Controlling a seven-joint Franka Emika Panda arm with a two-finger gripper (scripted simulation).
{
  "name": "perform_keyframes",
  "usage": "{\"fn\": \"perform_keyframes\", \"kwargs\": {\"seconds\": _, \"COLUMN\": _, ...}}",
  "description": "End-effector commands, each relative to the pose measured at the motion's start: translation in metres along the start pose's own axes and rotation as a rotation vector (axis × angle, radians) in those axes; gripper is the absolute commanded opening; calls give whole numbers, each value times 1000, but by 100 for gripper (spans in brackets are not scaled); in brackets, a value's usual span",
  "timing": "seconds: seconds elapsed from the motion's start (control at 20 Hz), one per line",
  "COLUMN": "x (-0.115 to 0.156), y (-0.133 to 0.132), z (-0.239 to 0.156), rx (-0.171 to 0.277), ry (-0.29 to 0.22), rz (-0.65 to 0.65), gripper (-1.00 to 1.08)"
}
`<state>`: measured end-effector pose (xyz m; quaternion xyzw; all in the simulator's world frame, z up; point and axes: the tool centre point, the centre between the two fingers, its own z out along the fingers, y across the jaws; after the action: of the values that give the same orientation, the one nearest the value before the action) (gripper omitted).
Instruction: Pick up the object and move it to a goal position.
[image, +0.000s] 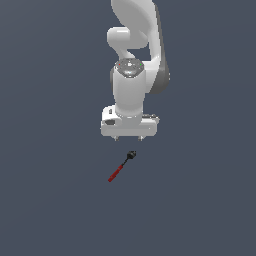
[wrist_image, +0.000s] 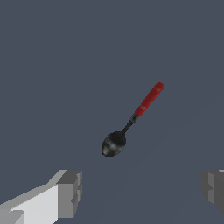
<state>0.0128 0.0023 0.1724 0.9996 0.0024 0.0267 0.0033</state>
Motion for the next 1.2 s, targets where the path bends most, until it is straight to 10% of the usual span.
{"fn": "perform_keyframes", "kwargs": {"seconds": 0.0, "x": 0, "y": 0, "z": 0, "rx": 0, "ry": 0, "rz": 0, "gripper": 100}}
{"fn": "perform_keyframes", "kwargs": {"seconds": 1.15, "x": 9, "y": -17, "z": 7, "rx": 2, "ry": -9, "rz": 22, "gripper": 100}}
